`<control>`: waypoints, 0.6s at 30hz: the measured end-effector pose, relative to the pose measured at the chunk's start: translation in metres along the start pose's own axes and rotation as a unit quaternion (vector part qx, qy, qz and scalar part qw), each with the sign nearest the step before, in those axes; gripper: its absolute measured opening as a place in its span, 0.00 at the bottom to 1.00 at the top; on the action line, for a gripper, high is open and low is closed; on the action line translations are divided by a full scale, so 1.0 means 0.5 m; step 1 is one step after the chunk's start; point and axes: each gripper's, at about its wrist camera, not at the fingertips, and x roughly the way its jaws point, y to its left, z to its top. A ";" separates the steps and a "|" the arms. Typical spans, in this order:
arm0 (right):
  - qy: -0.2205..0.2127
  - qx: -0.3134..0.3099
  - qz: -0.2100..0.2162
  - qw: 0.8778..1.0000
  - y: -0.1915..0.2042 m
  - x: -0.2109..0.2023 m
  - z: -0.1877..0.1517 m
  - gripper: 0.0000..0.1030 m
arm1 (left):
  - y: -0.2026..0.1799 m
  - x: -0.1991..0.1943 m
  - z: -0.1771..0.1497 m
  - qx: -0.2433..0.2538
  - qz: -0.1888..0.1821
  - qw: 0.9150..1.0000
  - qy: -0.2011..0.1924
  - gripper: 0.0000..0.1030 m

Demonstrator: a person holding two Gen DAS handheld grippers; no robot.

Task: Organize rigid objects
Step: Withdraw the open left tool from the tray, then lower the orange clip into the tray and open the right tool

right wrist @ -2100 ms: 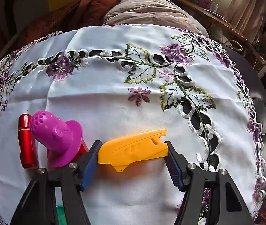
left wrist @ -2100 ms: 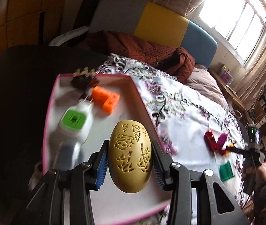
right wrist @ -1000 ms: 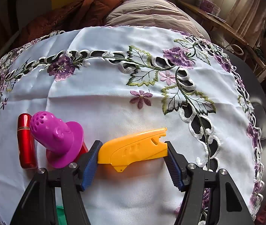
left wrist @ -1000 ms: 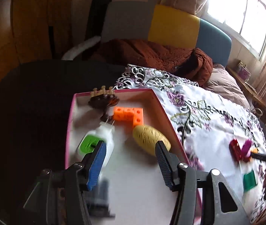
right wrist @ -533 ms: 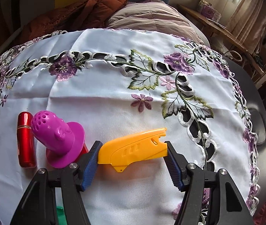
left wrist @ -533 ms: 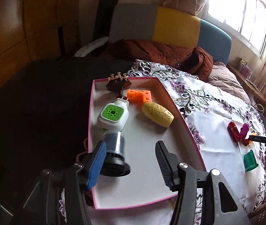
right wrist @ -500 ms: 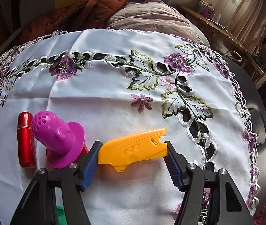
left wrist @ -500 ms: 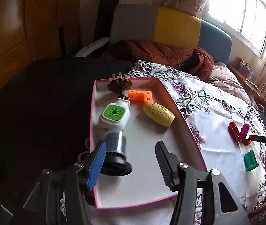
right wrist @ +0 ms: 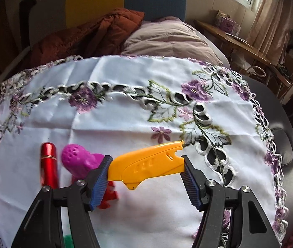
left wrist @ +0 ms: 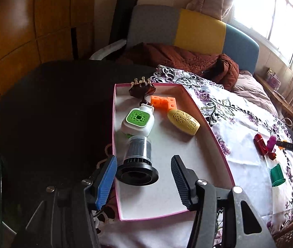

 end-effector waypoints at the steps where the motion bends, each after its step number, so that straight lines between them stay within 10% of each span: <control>1: -0.006 -0.001 0.006 1.000 0.009 -0.011 0.002 0.64 | 0.002 0.001 0.000 -0.002 -0.001 1.000 0.002 0.54; 9: -0.049 -0.064 0.098 0.992 0.182 -0.120 0.004 0.64 | 0.031 0.003 -0.007 -0.019 -0.010 1.000 0.005 0.53; 18: -0.055 -0.203 0.242 0.947 0.521 -0.229 -0.060 0.64 | 0.092 -0.003 -0.017 -0.052 -0.002 0.999 -0.001 0.53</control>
